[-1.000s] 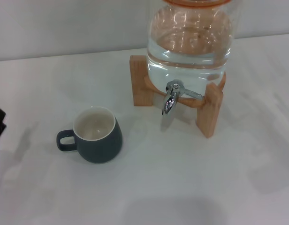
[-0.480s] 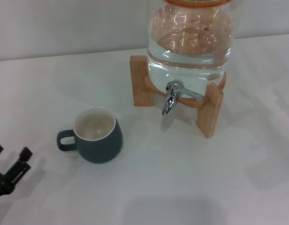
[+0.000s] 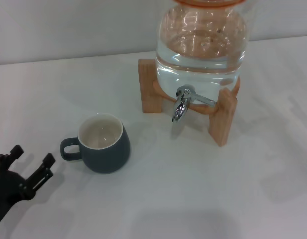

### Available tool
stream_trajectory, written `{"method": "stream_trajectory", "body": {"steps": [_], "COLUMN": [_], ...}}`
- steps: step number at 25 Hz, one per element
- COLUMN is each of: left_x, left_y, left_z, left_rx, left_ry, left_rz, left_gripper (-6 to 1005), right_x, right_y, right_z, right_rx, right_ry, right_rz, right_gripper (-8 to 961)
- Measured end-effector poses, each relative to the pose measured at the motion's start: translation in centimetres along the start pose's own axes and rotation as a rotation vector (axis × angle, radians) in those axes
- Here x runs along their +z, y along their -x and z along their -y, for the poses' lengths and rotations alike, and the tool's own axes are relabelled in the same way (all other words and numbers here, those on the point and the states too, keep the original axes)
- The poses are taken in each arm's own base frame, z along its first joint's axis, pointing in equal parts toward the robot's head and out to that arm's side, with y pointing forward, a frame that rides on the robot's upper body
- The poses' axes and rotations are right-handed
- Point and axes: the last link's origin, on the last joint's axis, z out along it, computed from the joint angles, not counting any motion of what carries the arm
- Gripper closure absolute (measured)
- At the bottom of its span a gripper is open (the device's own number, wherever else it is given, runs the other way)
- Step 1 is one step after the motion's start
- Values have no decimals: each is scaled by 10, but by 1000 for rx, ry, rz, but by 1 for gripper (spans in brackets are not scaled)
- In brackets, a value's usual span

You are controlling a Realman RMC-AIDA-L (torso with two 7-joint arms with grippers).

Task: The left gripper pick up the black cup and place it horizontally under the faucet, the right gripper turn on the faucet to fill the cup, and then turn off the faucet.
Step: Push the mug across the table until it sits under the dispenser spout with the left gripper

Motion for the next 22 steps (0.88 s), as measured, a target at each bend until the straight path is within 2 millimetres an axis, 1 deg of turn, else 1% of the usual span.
{"method": "stream_trajectory", "body": {"steps": [1,6,11,17,22], "left_x": [0,16,26,29,33], "left_y": [0,4,6,5,0], "left_z": [0,-4,-6,-4,-1], "left_rx": [0,28,42,34,33], "left_ry": [0,16,27,11,-3], "left_rz": [0,48,82,73,59], "left_gripper": [111,112,112,111,154], "right_x": [0,2,2,3,7], "right_y": [0,0,1,1,1], "right_z": [0,-1,-2,-1,-2], "right_rx": [0,4,10,11,11], "right_ry": [0,4,5,4,10], "right_rz": [0,6,9,11,15], "right_gripper": [231,231,231,231,231]}}
